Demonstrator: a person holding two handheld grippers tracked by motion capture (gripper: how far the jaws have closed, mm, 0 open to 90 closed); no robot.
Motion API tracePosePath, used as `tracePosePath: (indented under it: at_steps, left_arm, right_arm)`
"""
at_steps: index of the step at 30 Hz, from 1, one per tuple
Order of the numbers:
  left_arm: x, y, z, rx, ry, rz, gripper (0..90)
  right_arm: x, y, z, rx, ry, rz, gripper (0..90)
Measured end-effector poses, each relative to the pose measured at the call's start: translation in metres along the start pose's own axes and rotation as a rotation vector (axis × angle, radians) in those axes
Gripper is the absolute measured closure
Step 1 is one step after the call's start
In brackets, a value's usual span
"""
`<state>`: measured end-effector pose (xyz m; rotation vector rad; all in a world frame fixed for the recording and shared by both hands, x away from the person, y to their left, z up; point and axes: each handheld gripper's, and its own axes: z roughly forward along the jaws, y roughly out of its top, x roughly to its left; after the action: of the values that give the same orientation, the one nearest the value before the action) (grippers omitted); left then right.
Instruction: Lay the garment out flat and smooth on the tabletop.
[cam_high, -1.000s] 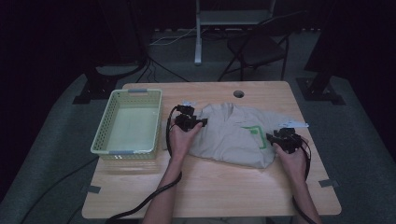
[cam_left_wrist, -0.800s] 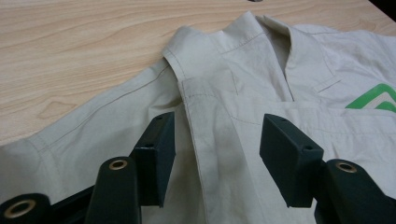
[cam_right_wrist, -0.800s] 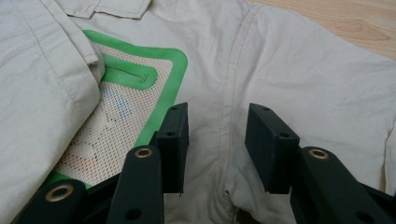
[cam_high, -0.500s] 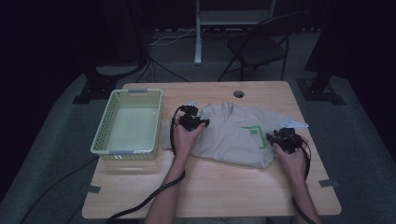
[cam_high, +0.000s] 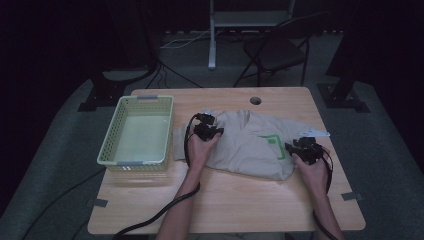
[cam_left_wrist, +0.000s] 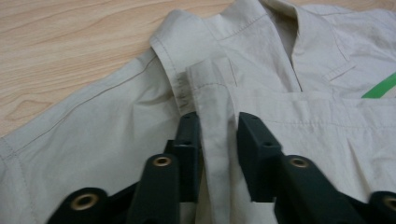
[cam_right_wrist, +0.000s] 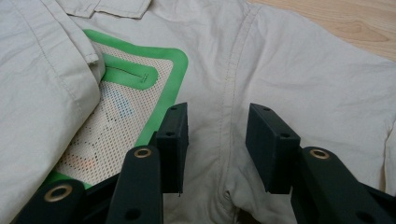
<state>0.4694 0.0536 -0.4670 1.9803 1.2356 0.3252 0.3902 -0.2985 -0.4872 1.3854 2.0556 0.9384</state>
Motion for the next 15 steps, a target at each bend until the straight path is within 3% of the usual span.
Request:
tracePosePath:
  at_steps: [8, 15]
  left_arm:
    - [-0.0023, -0.0002, 0.0009, 0.013, -0.012, 0.017, 85.9]
    - [-0.0060, -0.0008, 0.0003, 0.018, -0.011, 0.043, 88.6]
  right_arm:
    - [0.0003, 0.0000, -0.0001, 0.000, -0.001, 0.000, 58.3]
    - [0.0008, 0.0001, 0.0001, 0.000, -0.001, 0.000, 57.9]
